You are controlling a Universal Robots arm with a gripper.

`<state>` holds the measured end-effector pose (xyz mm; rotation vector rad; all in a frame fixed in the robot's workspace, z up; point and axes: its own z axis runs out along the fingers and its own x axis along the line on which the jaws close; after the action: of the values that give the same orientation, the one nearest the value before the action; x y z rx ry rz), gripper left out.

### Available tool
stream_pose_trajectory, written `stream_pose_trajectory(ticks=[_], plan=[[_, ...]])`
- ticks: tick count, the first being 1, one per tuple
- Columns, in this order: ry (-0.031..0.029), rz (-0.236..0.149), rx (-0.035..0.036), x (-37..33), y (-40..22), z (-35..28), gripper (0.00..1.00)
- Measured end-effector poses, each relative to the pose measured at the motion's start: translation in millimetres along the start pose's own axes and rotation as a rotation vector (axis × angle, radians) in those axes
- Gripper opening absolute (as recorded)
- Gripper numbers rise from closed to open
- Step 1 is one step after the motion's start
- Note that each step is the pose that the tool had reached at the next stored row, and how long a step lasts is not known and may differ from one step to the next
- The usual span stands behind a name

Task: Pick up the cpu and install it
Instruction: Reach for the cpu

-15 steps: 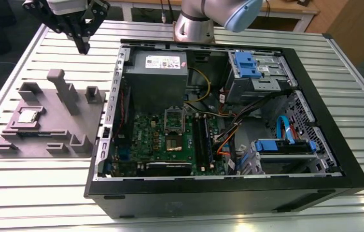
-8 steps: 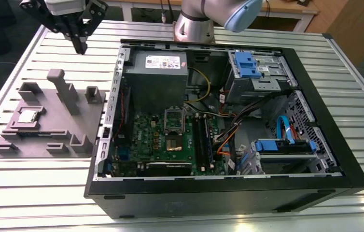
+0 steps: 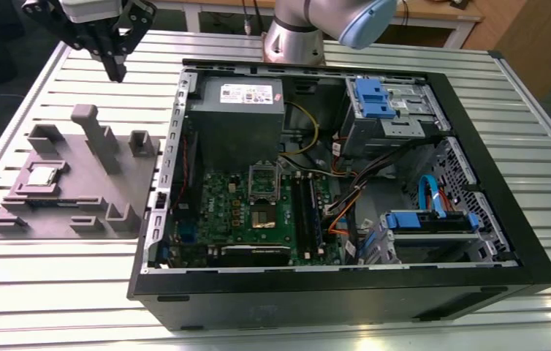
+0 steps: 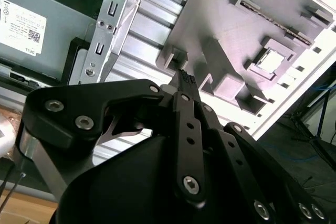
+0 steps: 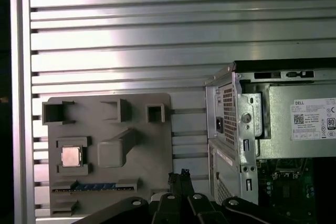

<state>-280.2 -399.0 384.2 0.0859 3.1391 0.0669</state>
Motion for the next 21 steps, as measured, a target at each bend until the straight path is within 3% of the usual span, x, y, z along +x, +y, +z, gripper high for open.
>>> stream_pose_trajectory(ticks=[10,21], plan=[[0.0003,-0.005,0.0000,7.2,-0.4,0.0,0.10],[0.0003,-0.005,0.0000,10.0,-0.6,0.0,0.10]])
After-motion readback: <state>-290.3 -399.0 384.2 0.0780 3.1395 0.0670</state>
